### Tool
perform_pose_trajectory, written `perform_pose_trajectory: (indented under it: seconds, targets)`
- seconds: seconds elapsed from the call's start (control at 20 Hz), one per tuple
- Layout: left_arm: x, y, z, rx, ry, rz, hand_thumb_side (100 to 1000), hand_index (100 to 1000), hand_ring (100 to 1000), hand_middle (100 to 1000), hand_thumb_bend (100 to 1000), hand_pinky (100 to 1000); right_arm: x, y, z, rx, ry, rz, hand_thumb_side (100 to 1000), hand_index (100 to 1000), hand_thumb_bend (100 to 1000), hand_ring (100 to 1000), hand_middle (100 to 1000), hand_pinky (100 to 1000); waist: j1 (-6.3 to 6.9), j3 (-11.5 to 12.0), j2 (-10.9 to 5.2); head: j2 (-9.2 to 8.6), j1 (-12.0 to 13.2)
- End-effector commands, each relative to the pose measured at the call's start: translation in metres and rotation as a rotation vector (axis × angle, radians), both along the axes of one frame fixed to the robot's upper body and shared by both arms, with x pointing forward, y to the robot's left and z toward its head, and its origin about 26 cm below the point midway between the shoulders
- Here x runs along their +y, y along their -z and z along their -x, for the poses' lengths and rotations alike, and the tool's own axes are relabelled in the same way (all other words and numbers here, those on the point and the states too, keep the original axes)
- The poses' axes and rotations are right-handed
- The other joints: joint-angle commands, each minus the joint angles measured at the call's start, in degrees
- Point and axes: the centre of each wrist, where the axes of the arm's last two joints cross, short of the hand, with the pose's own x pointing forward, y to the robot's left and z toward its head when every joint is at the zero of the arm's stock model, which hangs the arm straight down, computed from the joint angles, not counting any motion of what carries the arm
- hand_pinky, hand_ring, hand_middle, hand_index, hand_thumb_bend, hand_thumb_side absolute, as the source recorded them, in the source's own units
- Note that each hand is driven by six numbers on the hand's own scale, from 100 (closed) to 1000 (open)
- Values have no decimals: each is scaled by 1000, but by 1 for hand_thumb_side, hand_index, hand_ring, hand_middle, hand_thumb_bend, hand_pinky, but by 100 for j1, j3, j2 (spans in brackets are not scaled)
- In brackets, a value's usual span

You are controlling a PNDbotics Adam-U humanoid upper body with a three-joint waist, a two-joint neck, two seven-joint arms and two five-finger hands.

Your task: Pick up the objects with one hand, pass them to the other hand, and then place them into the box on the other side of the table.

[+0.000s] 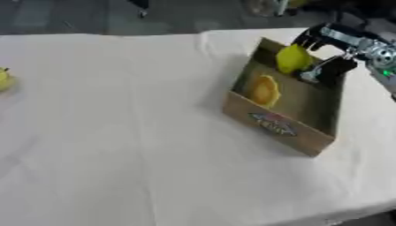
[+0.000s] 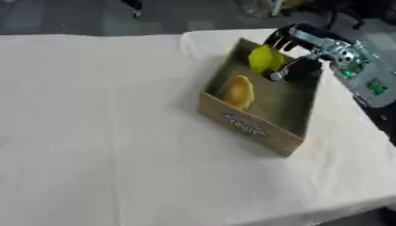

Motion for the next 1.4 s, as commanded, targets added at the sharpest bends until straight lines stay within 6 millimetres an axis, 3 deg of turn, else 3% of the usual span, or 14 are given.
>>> perform_pose_trajectory:
  seconds: [0.05,0.25,0.4,0.65,0.8,1.15,1.4]
  targets:
    - [7,-15,6,-57,-24,-20,307,796,654,634,732,724,-8,-14,2,-15,17,84,125,766,423,807,748,816,23,9,-43,-1,-42]
    - [8,-15,6,-62,-29,-16,309,796,654,635,731,724,-8,-7,0,14,9,130,141,775,428,816,757,820,20,24,-43,-20,-63]
    - [8,-15,6,-62,-30,-15,311,797,655,635,730,724,-7,-6,-2,26,-11,150,201,834,460,855,792,848,25,24,-41,-27,-64]
    - [8,-15,6,-61,-30,-14,313,797,654,634,727,724,-8,-8,-1,24,-24,179,169,865,450,889,811,875,27,5,-37,-23,-58]
    - [8,-14,6,-64,-28,-10,314,800,653,634,715,723,-10,-7,-1,26,-32,179,222,877,481,889,814,877,33,-4,-33,-28,-57]
    - [9,-14,6,-67,-30,-7,315,798,652,632,719,723,-11,-10,0,-4,-22,171,199,884,465,885,807,874,39,-23,-28,-44,-30]
    - [15,-17,4,-55,-69,-9,320,799,657,622,738,725,-9,-19,3,-101,9,32,220,869,474,876,797,868,52,-37,-20,-63,355]
